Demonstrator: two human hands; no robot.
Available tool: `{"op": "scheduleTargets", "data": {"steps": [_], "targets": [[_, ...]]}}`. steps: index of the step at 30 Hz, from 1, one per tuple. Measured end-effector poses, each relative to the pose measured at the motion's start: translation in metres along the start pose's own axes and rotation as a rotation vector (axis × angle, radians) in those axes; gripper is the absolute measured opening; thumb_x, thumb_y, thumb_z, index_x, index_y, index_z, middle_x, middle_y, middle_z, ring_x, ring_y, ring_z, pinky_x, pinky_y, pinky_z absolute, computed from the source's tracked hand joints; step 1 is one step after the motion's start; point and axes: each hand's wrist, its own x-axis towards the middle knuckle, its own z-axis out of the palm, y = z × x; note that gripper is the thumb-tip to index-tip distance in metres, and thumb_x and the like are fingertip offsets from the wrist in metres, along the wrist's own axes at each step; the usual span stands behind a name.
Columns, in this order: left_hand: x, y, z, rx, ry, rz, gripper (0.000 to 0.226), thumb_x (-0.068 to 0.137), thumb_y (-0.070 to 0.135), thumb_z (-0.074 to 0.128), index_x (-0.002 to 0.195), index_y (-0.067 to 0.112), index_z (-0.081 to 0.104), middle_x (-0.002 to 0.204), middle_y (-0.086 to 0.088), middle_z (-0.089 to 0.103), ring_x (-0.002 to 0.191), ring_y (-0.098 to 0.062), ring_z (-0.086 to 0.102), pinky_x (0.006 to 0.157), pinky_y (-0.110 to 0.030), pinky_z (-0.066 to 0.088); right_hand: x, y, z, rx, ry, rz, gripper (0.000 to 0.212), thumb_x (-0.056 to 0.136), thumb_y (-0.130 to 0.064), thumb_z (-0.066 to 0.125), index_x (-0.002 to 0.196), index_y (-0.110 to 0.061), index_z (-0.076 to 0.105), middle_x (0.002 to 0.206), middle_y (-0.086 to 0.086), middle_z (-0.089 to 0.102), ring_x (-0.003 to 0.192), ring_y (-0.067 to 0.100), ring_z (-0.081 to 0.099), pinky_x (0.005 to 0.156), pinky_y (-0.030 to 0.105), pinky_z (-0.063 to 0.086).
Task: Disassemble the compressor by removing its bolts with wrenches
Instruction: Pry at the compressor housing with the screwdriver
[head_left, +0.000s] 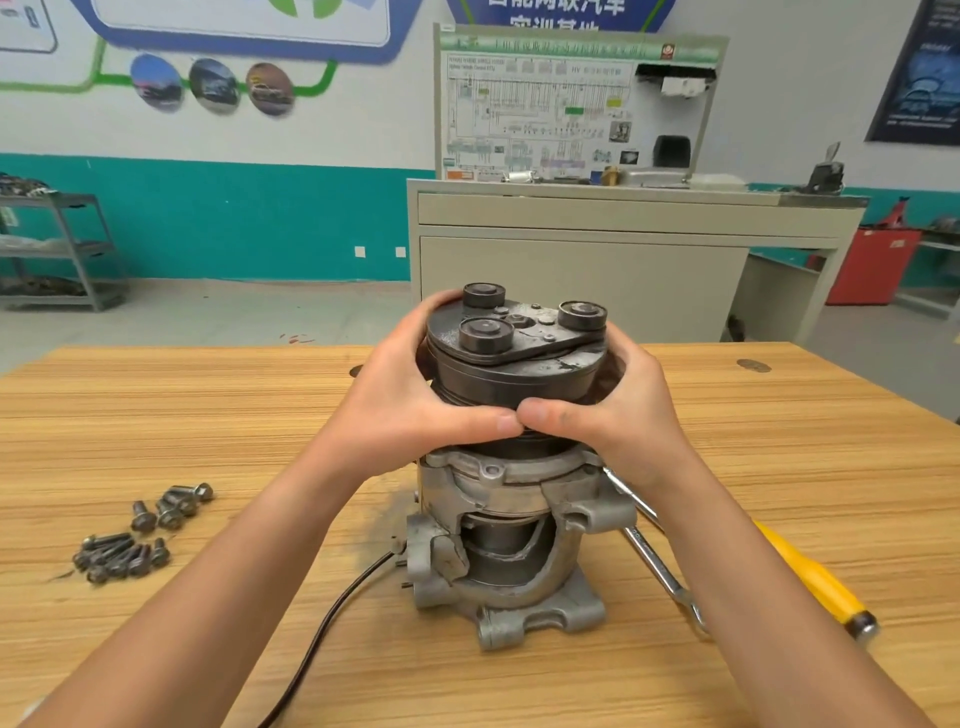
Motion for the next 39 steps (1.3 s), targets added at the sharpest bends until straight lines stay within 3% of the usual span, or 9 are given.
{"op": "scheduleTargets", "data": {"steps": [6, 11, 22, 28, 32, 35, 37, 39], "targets": [[0.002, -0.001, 0.001, -0.035, -0.024, -0.002, 0.089, 0.050, 0.022, 0.086, 0.128, 0.029, 0.043, 0.111, 0.031, 0.062, 0.106, 0.007, 0.058, 0.082, -0.004, 0.041, 0.000, 0.003, 0.000, 0.068, -0.018, 0.001, 0.062, 0.040, -0.028, 0.081, 0.098, -0.019, 0.060, 0.093, -0.005, 0.071, 0.090, 0.012, 0.067, 0.072, 0.019, 0.050], [0.002, -0.001, 0.002, -0.062, -0.029, -0.003, 0.097, 0.045, 0.035, 0.085, 0.132, 0.024, 0.042, 0.114, 0.026, 0.063, 0.108, 0.004, 0.058, 0.085, -0.007, 0.042, 0.000, -0.001, -0.001, 0.051, -0.019, 0.018, 0.062, 0.039, -0.029, 0.080, 0.097, -0.020, 0.060, 0.091, -0.008, 0.072, 0.088, 0.010, 0.067, 0.070, 0.017, 0.050], [-0.001, -0.004, 0.006, -0.091, -0.004, -0.002, 0.085, 0.048, 0.038, 0.081, 0.123, 0.038, 0.041, 0.111, 0.032, 0.062, 0.105, 0.006, 0.059, 0.082, -0.007, 0.044, -0.001, 0.004, -0.001, 0.057, -0.026, 0.055, 0.065, 0.042, -0.032, 0.079, 0.102, -0.020, 0.058, 0.096, -0.007, 0.071, 0.093, 0.011, 0.066, 0.073, 0.020, 0.050], [-0.002, -0.003, 0.005, -0.098, -0.014, -0.047, 0.102, 0.046, 0.045, 0.079, 0.137, 0.029, 0.037, 0.118, 0.018, 0.063, 0.110, -0.001, 0.059, 0.097, -0.027, 0.047, -0.019, 0.005, -0.006, -0.011, -0.049, 0.114, 0.061, 0.067, -0.047, 0.066, 0.122, -0.024, 0.052, 0.115, -0.009, 0.064, 0.110, 0.005, 0.057, 0.089, 0.024, 0.047], [-0.009, 0.001, 0.008, -0.045, 0.035, -0.117, 0.109, 0.046, 0.056, 0.075, 0.142, 0.032, 0.029, 0.125, 0.020, 0.055, 0.118, 0.001, 0.052, 0.104, -0.033, 0.042, -0.028, 0.006, -0.006, -0.095, -0.024, 0.130, 0.045, 0.074, -0.049, 0.063, 0.115, -0.035, 0.054, 0.113, -0.016, 0.063, 0.109, 0.000, 0.056, 0.095, 0.029, 0.045], [-0.032, -0.002, 0.014, -0.061, 0.177, -0.157, 0.101, 0.055, 0.065, 0.066, 0.143, 0.040, 0.023, 0.139, 0.015, 0.045, 0.128, -0.002, 0.042, 0.109, -0.038, 0.035, -0.030, 0.004, 0.000, -0.130, -0.002, 0.139, 0.042, 0.073, -0.054, 0.060, 0.112, -0.040, 0.053, 0.113, -0.018, 0.063, 0.109, -0.001, 0.055, 0.097, 0.030, 0.044], [-0.058, -0.008, 0.024, -0.094, 0.264, -0.224, 0.099, 0.058, 0.071, 0.062, 0.143, 0.045, 0.017, 0.146, 0.020, 0.034, 0.132, 0.002, 0.034, 0.108, -0.035, 0.032, -0.034, 0.005, -0.003, -0.173, -0.005, 0.144, 0.049, 0.072, -0.059, 0.054, 0.118, -0.042, 0.049, 0.117, -0.025, 0.057, 0.109, -0.010, 0.051, 0.095, 0.019, 0.042], [-0.083, -0.014, 0.037, -0.080, 0.269, -0.311, 0.095, 0.062, 0.079, 0.058, 0.140, 0.050, 0.014, 0.148, 0.020, 0.030, 0.134, -0.004, 0.033, 0.107, -0.038, 0.034, -0.043, 0.010, -0.021, -0.256, 0.081, 0.181, 0.069, 0.072, -0.068, 0.046, 0.133, -0.037, 0.041, 0.126, -0.028, 0.048, 0.110, -0.019, 0.043, 0.090, 0.007, 0.036]]}}
